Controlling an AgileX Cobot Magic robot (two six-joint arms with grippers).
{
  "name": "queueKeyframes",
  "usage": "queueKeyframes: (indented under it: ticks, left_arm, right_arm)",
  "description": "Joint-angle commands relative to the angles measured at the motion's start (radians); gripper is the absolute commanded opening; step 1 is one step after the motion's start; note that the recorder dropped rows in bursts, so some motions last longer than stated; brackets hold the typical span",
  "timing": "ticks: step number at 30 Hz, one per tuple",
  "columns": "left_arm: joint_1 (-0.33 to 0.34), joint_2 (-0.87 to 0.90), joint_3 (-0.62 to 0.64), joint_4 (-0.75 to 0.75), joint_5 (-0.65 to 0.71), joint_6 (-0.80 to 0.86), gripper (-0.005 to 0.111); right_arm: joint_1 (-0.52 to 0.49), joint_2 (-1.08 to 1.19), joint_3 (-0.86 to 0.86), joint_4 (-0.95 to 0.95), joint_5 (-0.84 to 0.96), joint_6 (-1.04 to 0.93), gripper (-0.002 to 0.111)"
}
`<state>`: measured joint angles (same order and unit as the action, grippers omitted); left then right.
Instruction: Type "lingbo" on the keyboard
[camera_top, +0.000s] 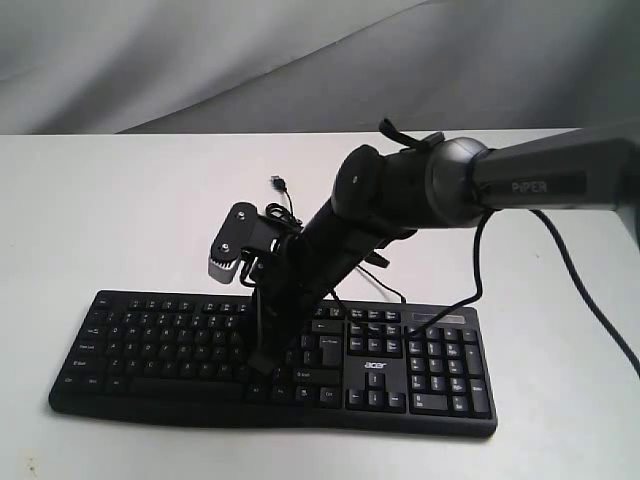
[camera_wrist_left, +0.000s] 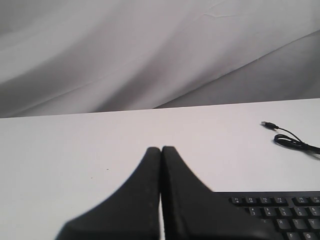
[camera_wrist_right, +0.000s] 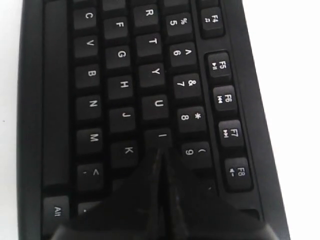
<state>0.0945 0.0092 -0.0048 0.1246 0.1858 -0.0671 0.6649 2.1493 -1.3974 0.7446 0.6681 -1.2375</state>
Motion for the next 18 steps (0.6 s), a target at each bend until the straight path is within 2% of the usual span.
queueKeyframes:
  ticks: [1,18]
  left_arm:
    - [-0.005,0.006,0.005,0.000,-0.006,-0.002,0.001]
    - [-0.005,0.006,0.005,0.000,-0.006,-0.002,0.001]
  right_arm:
    - [0.000,0.001,0.005,-0.002,-0.001,-0.017,0.000]
    - [0.002,0.002,0.005,0.017,0.034,-0.049,0.000]
